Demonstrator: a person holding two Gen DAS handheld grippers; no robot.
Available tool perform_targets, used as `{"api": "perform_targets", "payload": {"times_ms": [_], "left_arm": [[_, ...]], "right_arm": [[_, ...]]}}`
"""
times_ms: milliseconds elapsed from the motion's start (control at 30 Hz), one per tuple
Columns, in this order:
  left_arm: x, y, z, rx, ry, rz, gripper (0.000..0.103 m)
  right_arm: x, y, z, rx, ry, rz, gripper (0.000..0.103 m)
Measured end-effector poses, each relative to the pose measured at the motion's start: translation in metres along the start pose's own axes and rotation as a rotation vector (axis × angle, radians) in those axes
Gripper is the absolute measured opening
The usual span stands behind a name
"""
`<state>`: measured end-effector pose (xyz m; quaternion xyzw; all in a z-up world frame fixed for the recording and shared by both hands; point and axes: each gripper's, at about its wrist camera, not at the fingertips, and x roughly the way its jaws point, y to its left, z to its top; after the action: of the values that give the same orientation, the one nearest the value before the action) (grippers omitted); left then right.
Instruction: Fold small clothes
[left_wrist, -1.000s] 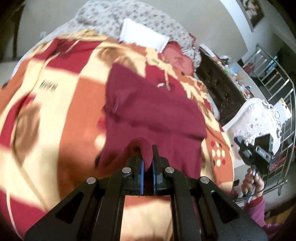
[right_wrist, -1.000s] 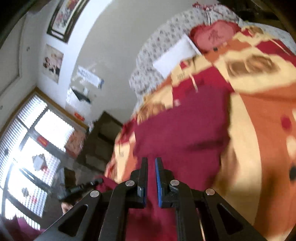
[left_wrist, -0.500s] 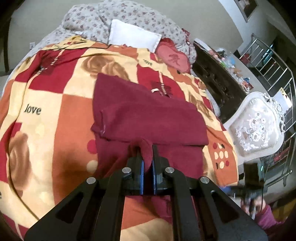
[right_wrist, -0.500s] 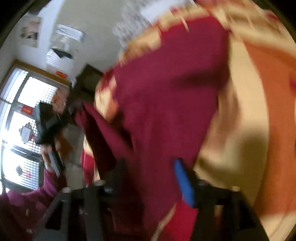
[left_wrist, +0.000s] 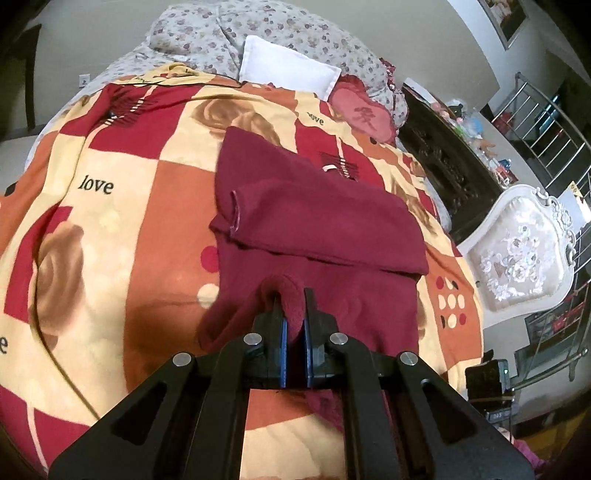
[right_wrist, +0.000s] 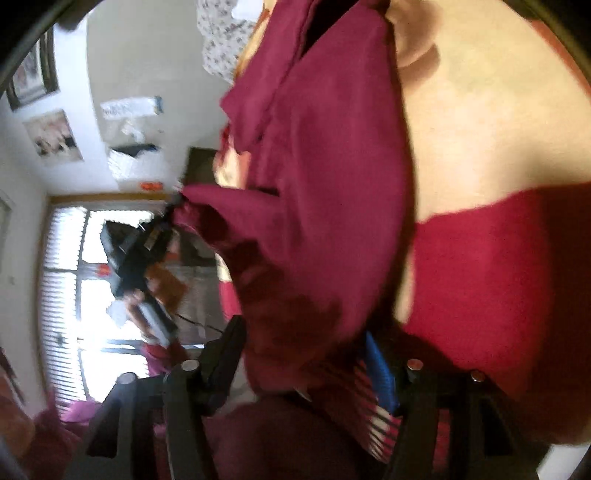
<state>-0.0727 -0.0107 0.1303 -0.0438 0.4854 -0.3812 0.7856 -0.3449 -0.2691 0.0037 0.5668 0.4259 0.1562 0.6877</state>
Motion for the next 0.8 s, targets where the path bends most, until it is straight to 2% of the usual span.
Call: {"api": "perform_targets", "payload": {"times_ms": [67,167,300,433,500,567,667,800], "left_arm": [[0.001,0.003,-0.002,-0.011,0.003,0.003,0.005],[0.001,0.006,0.001,-0.015,0.006,0.008,0.005],[0.001,0.006,0.020,-0.015,-0.018,-0.007,0.005],[0.012,0.002,0.050,-0.012,-0.071,-0.004,0.005],[0.020,0.000,0.068,-0.019,-0.086,-0.008,0.005],[0.033,-0.003,0.091,-0.012,-0.103,0.002,0.005],[0.059,-0.005,0.124,-0.002,-0.119,0.036,0.005],[0.103,0.009,0.154,-0.033,-0.095,0.105,0.005]], "right_arm": [[0.012,0.002,0.006,-0.015,0.024,-0.037,0.025],[0.011,0.021,0.021,-0.082,0.014,-0.038,0.013],[-0.026,0.057,0.056,-0.203,-0.086,-0.007,0.013],[-0.057,0.096,0.118,-0.312,-0.240,-0.010,0.013],[-0.070,0.106,0.149,-0.327,-0.306,0.011,0.013],[-0.080,0.110,0.187,-0.327,-0.373,-0.012,0.013],[-0.080,0.104,0.231,-0.291,-0.400,-0.037,0.013],[-0.061,0.079,0.286,-0.204,-0.376,-0.098,0.013]]}}
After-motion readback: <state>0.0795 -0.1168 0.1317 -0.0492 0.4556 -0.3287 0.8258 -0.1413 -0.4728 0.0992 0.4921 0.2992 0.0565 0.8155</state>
